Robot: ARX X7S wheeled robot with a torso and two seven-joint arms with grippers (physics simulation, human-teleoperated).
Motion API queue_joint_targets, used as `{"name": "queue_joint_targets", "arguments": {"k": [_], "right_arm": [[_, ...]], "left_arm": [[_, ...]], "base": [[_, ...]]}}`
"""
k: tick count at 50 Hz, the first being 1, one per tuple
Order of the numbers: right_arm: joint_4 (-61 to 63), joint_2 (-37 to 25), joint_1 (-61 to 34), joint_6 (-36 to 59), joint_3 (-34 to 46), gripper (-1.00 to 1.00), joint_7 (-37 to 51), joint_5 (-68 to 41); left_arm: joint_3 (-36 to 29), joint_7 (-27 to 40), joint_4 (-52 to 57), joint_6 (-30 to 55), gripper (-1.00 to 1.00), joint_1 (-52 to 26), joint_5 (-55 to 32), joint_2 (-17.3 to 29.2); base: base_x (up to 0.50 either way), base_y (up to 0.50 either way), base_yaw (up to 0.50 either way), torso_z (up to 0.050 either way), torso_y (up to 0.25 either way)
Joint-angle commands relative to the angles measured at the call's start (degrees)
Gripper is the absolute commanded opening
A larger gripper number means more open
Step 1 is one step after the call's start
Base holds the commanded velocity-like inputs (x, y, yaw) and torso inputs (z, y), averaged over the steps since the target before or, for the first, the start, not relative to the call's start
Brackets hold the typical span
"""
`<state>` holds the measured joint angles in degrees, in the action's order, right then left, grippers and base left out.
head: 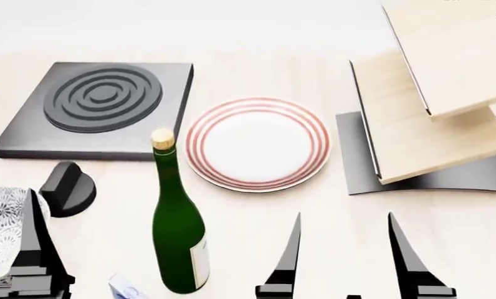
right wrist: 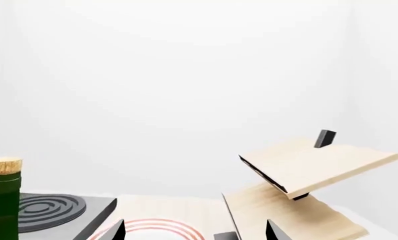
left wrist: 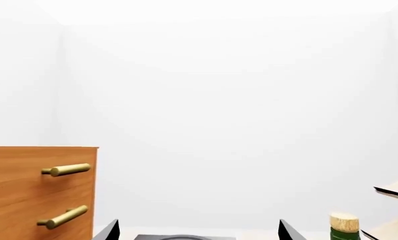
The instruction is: Pick up the akita bowl and put it on the plate.
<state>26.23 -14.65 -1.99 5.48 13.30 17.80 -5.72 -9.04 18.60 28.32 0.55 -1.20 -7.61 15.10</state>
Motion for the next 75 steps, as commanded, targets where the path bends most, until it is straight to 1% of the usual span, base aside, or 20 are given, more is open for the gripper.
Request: {"name": "queue_joint_targets", "arguments": {"k": [1,75], "right_arm": [[-0.07,-0.23,-0.08,-0.07,0.32,1.00,0.31,-0.09],[-0.93,-1.55,-0.54,-0.71,2.12,1.00,1.92,-0.76]], "left_arm": [[-0.05,0.31,0.08,-0.15,1.00,0.08,-0.23,0.32],[-1.46,1.93,-0.66,-0.98,1.00,-0.03,-0.70,1.80]], "base": [[0.10,0.00,0.00,0.000,0.000],[0.11,0.00,0.00,0.000,0.000]]}}
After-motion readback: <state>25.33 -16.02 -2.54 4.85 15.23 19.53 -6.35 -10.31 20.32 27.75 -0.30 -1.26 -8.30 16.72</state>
